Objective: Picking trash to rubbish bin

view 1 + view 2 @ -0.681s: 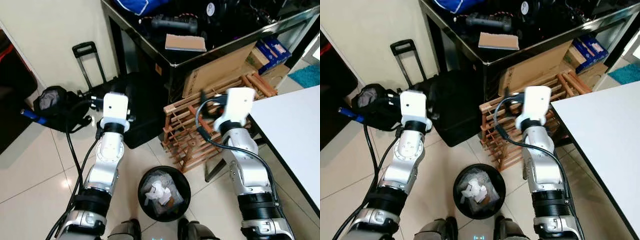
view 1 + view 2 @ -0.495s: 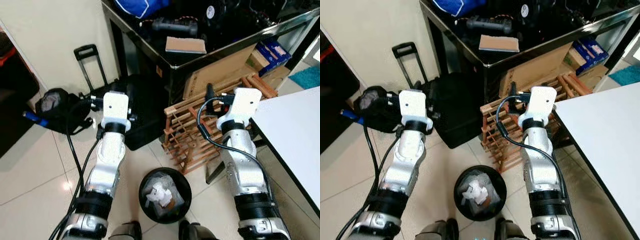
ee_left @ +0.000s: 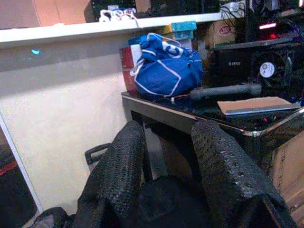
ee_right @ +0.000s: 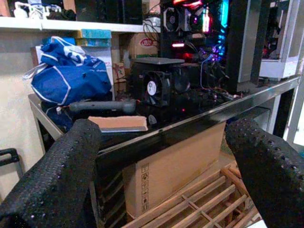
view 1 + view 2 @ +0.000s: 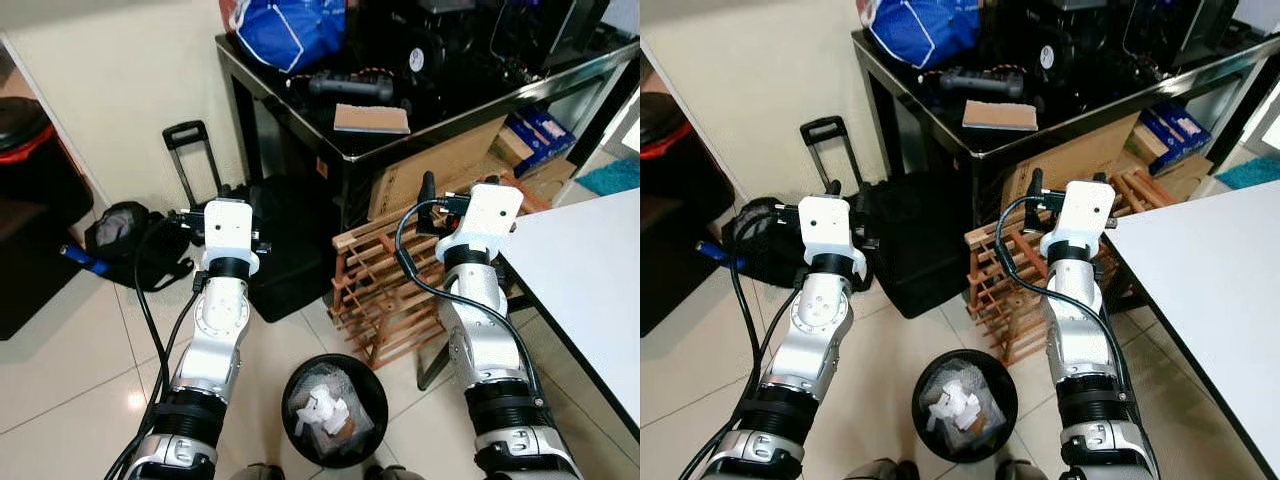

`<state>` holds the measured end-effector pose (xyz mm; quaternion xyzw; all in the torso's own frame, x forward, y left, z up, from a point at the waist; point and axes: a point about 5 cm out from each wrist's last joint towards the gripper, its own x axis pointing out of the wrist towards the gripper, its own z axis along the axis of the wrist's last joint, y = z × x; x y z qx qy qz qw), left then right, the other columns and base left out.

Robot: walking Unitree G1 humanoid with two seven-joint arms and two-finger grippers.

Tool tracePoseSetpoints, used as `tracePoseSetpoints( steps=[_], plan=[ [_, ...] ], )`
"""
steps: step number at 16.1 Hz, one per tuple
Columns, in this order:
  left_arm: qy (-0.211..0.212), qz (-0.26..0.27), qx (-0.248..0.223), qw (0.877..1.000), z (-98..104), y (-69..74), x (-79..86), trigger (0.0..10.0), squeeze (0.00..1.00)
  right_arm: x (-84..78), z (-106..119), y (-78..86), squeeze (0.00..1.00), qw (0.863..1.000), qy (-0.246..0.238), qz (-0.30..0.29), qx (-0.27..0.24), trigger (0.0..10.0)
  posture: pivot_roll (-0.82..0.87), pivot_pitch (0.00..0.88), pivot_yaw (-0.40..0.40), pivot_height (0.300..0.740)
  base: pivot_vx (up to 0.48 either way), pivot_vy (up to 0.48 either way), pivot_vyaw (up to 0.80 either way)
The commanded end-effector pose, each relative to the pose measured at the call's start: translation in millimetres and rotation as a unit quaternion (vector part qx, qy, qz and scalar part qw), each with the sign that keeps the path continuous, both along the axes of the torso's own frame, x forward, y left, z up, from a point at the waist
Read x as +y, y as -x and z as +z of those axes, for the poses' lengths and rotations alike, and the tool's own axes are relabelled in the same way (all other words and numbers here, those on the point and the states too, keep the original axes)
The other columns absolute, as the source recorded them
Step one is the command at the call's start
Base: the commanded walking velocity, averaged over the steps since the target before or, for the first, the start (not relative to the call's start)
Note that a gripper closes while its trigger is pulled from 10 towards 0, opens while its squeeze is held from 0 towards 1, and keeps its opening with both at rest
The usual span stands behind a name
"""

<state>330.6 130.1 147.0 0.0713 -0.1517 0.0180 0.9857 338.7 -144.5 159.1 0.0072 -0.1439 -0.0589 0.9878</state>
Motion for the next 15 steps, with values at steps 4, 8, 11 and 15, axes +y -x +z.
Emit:
tracePoseSetpoints(
  steps=[4,8,11,15],
  plan=[
    [-0.002,0.001,0.012,1.000,-6.7,1.5,-0.1,10.0,0.00,0.3,-5.9,0.9,0.00,1.000,0.007,0.003,0.010,10.0,-0.05,0.058,0.041,0.740,0.000,0.000,0.00],
    [-0.004,0.007,0.018,1.000,-9.2,2.2,-2.3,10.0,0.00,2.6,-7.2,-0.6,0.00,1.000,0.012,0.014,0.018,10.0,-0.04,0.082,0.028,0.740,0.000,0.000,0.00],
    [-0.002,0.010,0.018,1.000,-9.1,1.8,-1.9,10.0,0.00,1.3,-8.2,-1.0,0.00,0.999,0.016,0.016,0.024,10.0,-0.04,0.092,0.024,0.740,0.000,0.000,0.00],
    [0.004,0.010,0.018,1.000,-9.4,1.6,-2.4,10.0,0.00,2.4,-8.7,-2.4,0.00,0.999,0.016,0.025,0.031,10.0,-0.04,0.092,0.022,0.740,0.000,0.000,0.00]
  ],
)
